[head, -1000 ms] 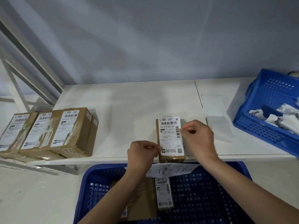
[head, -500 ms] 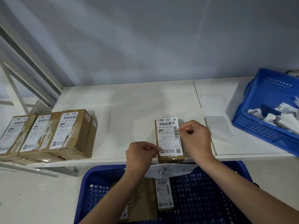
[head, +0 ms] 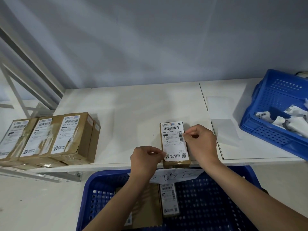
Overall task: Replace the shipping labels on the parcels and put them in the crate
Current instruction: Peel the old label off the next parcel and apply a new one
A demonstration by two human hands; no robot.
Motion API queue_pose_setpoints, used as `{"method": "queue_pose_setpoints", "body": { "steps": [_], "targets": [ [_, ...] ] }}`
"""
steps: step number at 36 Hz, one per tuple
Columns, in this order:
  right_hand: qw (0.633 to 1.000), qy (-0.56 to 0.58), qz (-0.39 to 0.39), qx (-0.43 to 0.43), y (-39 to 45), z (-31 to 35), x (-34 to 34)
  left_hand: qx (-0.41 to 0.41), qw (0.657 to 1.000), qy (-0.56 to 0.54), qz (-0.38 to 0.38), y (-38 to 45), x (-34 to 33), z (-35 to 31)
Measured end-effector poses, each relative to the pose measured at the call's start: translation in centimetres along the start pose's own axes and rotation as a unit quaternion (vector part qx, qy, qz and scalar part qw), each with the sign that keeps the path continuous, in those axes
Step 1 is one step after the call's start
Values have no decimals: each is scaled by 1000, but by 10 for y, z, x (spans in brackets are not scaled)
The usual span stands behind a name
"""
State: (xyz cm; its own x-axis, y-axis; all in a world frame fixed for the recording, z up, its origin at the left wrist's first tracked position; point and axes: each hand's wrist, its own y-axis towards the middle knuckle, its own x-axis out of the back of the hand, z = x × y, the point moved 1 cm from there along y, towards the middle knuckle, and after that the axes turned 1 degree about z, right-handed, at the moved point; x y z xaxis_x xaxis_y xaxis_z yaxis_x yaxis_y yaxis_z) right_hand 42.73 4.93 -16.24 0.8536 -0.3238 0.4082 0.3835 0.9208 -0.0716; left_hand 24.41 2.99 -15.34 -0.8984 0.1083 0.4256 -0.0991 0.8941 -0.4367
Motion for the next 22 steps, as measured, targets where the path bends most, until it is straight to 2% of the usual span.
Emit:
{"method": "queue_pose_setpoints", "body": {
  "steps": [22],
  "targets": [
    [1000, -23, 0, -8, 2, -4, -1, -2, 1000, 1, 0, 1, 0, 1]
  ]
}}
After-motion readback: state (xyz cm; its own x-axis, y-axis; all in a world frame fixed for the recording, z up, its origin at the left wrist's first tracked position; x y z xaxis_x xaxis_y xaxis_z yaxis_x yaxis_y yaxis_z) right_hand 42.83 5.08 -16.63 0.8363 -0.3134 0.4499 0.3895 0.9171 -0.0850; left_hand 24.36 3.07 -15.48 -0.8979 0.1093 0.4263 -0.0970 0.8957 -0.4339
